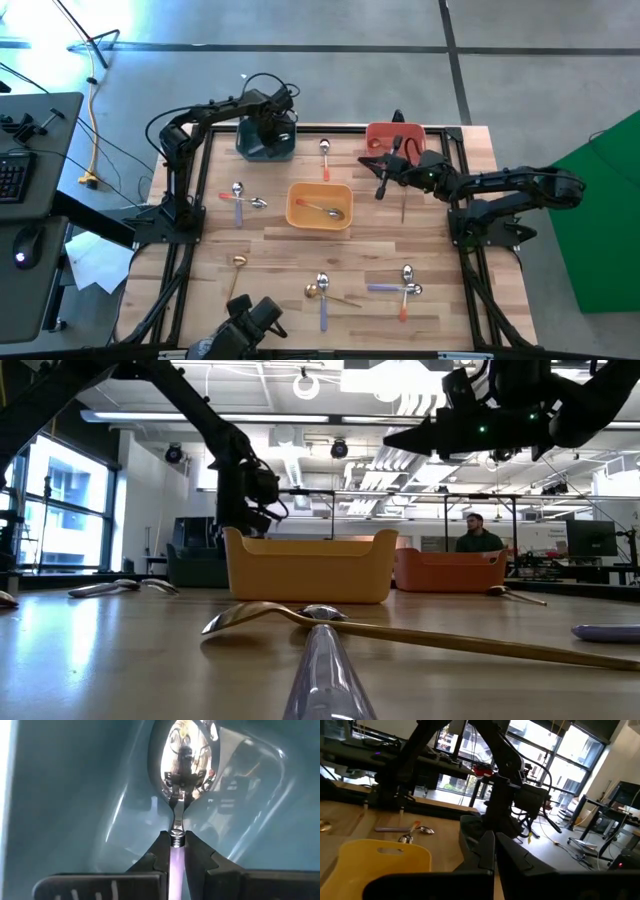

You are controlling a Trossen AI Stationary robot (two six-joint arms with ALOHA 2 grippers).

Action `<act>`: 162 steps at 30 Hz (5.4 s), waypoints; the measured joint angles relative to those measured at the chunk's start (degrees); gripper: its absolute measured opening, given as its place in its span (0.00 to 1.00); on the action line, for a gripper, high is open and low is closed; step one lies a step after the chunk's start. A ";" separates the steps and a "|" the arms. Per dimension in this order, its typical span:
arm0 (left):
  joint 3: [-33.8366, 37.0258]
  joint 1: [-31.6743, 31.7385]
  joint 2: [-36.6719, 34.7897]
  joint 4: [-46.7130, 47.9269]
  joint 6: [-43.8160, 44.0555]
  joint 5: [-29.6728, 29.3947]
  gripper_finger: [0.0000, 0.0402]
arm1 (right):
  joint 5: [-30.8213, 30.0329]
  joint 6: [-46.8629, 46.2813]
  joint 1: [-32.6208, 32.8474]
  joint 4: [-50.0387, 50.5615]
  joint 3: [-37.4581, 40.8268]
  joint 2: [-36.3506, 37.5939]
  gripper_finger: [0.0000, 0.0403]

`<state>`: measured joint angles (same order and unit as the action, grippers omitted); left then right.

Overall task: Sort silverware by color (type)
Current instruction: Put the purple spoon into the blue bin

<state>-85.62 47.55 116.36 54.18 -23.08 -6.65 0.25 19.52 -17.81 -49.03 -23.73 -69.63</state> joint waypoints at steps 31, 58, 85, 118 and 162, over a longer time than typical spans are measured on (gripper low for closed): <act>21.80 -4.43 -28.18 -21.55 8.10 4.70 0.20 | -2.02 0.03 1.69 -0.11 0.02 0.00 0.00; 67.09 -24.72 -52.18 -92.34 16.87 15.46 0.06 | -3.28 -14.54 1.85 15.10 0.02 0.02 0.00; 67.87 -26.62 -51.98 -94.73 19.62 15.30 0.05 | -10.10 -15.62 -1.45 23.92 0.04 -0.11 0.00; 67.80 -27.97 -52.00 -96.83 18.98 15.07 0.05 | -6.95 -47.80 37.92 77.15 -21.31 -1.55 0.42; 67.76 -33.17 -51.98 -90.05 18.52 8.88 0.05 | 0.45 -59.53 53.60 93.16 -39.36 -36.83 0.05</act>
<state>-17.87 14.38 64.38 -35.87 -4.56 2.23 0.70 -40.00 35.78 44.13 -63.09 -106.45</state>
